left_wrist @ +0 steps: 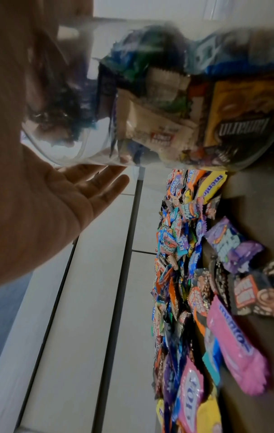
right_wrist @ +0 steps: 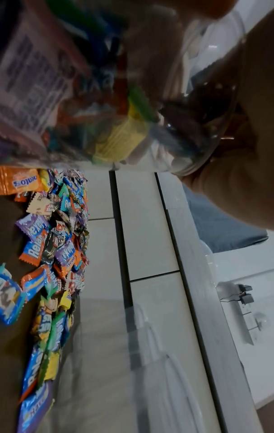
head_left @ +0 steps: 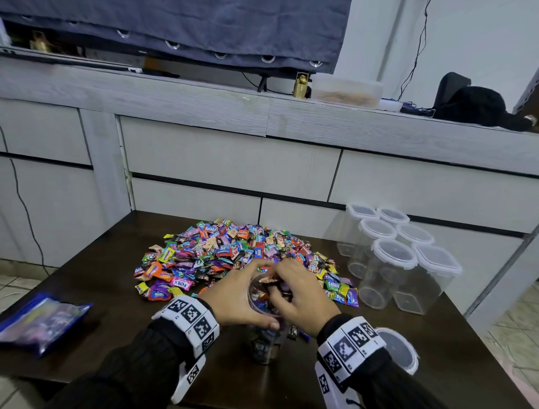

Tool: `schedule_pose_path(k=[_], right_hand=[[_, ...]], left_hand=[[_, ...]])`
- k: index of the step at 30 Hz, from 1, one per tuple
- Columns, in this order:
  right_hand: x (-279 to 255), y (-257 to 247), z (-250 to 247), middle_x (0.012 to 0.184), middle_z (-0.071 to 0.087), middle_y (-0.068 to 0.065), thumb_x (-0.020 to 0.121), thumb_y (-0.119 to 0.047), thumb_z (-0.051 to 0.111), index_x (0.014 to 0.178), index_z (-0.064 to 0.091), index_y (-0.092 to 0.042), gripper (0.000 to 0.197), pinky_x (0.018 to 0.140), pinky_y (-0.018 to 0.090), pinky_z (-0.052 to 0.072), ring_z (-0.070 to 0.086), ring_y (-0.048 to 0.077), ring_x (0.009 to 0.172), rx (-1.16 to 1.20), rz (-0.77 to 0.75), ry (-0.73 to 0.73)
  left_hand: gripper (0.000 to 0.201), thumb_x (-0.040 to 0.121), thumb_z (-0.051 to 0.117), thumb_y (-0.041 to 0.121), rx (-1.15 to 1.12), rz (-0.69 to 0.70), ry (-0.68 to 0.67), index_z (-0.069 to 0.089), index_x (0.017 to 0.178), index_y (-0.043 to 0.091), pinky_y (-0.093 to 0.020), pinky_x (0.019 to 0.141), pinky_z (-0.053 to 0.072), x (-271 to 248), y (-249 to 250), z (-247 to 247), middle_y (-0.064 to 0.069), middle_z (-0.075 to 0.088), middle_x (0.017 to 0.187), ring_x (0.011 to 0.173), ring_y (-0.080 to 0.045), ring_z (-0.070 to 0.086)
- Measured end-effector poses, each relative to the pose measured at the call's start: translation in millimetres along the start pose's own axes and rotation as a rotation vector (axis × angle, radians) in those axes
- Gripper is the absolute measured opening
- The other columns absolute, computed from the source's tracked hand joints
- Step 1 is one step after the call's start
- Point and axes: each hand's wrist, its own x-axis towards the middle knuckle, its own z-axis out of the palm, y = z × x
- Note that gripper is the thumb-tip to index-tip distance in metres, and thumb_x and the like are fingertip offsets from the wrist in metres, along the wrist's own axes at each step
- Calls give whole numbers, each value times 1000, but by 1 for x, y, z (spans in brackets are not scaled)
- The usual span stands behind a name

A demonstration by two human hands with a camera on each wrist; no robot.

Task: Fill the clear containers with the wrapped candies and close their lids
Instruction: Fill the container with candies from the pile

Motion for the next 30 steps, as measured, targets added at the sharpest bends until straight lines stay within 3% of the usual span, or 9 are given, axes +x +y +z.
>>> schedule_pose_path(k=[3, 8, 14, 17, 21, 24, 26, 29, 30], right_hand=[[2, -1, -4, 88, 64, 4, 71, -16, 57, 88, 66, -6, 22, 77, 27, 39, 53, 18, 83, 8, 7, -49], [6, 0, -6, 96, 69, 4, 66, -13, 68, 88, 73, -10, 23, 87, 26, 43, 60, 20, 94, 75, 31, -78], [9, 2, -5, 95, 68, -4, 64, -7, 67, 93, 70, -16, 30, 84, 9, 40, 57, 2, 88, 148, 55, -81], [9, 5, -10, 96, 69, -3, 66, -2, 63, 89, 71, -17, 28, 86, 14, 44, 60, 5, 90, 148, 71, -110], [10, 12, -16, 100, 67, -4, 69, -1, 61, 87, 70, -19, 27, 91, 25, 47, 61, 8, 96, 146, 99, -158], [11, 14, -17, 99, 61, -4, 72, -8, 68, 82, 72, -21, 16, 91, 32, 43, 52, 12, 99, 89, 91, -202], [11, 14, -17, 98, 58, -7, 76, -17, 71, 81, 75, -24, 10, 87, 30, 39, 45, 12, 97, 37, 64, -245], [9, 15, -22, 104, 60, -13, 83, -25, 65, 90, 76, -27, 13, 87, 30, 38, 46, 12, 100, 80, 72, -249], [9, 16, -25, 105, 61, -13, 85, -25, 63, 92, 76, -27, 15, 87, 29, 38, 49, 10, 102, 131, 111, -184]], left_hand=[[110, 46, 84, 69, 11, -9, -19, 25, 137, 50, -37, 105, 44, 1, -2, 1, 16, 63, 121, 120, -5, 54], [105, 47, 85, 65, -3, -6, -1, 28, 134, 49, -35, 102, 46, -2, 3, 2, 15, 66, 116, 114, 1, 58], [109, 47, 82, 70, 36, -16, -14, 27, 138, 44, -38, 103, 44, -2, -1, 2, 12, 59, 124, 121, -6, 53], [103, 47, 81, 69, 39, -34, -28, 28, 133, 50, -29, 104, 43, -1, -1, 2, 13, 59, 127, 121, -3, 53], [91, 46, 82, 68, 34, -53, -31, 23, 115, 71, 4, 83, 32, -1, 0, -1, 24, 55, 119, 105, 18, 49], [92, 45, 81, 69, 40, -45, -46, 21, 114, 74, 7, 79, 28, -1, 0, -2, 25, 52, 118, 97, 33, 38], [94, 43, 80, 71, 40, -44, -56, 19, 114, 75, 1, 88, 30, -1, 0, -2, 20, 54, 126, 103, 26, 40], [107, 40, 82, 72, 0, -15, -75, 19, 127, 69, -30, 110, 37, -2, -3, -2, 13, 52, 139, 127, 0, 46], [114, 38, 80, 76, -24, -3, -88, 18, 133, 65, -32, 112, 35, -3, -5, -2, 13, 49, 142, 131, -3, 44]])
